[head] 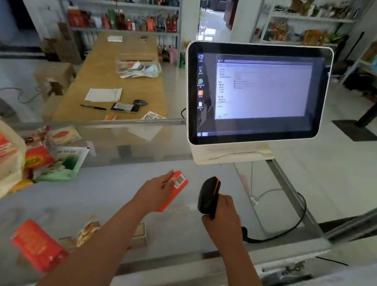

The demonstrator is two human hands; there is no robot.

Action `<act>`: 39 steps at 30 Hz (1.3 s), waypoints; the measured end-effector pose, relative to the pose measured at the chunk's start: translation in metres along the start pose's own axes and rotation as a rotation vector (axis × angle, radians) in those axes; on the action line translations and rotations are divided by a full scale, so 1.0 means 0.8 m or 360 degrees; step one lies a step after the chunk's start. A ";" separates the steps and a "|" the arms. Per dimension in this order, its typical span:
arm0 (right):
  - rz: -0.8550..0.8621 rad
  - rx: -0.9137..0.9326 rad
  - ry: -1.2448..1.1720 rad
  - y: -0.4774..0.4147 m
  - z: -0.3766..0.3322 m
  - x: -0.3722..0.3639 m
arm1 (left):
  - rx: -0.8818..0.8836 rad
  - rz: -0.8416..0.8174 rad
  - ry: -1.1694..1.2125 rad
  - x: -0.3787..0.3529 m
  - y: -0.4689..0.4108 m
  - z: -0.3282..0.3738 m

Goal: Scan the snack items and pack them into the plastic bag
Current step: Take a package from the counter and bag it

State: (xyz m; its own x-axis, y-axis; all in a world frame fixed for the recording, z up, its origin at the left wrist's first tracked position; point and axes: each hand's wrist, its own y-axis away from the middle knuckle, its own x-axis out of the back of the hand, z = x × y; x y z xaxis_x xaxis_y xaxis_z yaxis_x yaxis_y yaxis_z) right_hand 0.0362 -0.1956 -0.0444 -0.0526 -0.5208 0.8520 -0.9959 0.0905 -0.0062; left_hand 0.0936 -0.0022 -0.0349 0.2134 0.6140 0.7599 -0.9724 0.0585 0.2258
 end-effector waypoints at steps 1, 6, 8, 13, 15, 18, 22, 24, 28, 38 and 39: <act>-0.0013 0.0009 -0.0046 -0.001 0.000 0.009 | -0.0007 0.0006 -0.0043 -0.001 0.001 0.001; -0.0202 0.0155 -0.0251 -0.002 -0.005 0.057 | -0.0031 0.0011 -0.0142 -0.008 0.003 0.005; -0.0285 0.0156 -0.0357 0.003 -0.012 0.073 | -0.0036 -0.0019 -0.0137 -0.008 0.003 0.006; -0.0377 0.0048 -0.0602 0.009 -0.019 0.086 | 0.0040 -0.0099 -0.0009 -0.002 0.003 0.007; -0.0369 -0.0002 -0.0694 0.012 -0.020 0.090 | 0.0021 -0.0111 -0.0010 -0.001 0.006 0.009; -0.0395 -0.0021 -0.0768 0.016 -0.024 0.096 | 0.0001 -0.0117 -0.0047 -0.001 0.010 0.011; -0.0439 -0.0035 -0.0757 0.018 -0.027 0.102 | -0.0001 -0.0120 -0.0067 -0.001 0.011 0.011; -0.0452 -0.0039 -0.0741 0.020 -0.028 0.104 | -0.0001 -0.0126 -0.0053 -0.001 0.012 0.012; -0.0442 -0.0045 -0.0741 0.022 -0.027 0.106 | 0.0015 -0.0140 0.0002 0.000 0.013 0.013; -0.0445 -0.0043 -0.0764 0.025 -0.024 0.109 | 0.0056 -0.0177 0.0037 -0.001 0.002 0.001; -0.0444 -0.0045 -0.0769 0.025 -0.024 0.109 | 0.0054 -0.0176 0.0032 -0.002 0.001 0.000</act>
State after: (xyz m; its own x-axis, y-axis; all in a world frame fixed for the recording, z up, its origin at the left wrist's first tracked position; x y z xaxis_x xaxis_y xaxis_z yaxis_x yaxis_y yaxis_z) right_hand 0.0132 -0.2225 0.0398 0.1781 -0.8575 0.4826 -0.9749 -0.0873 0.2047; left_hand 0.0924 -0.0029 -0.0359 0.3171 0.6208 0.7169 -0.9392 0.1006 0.3283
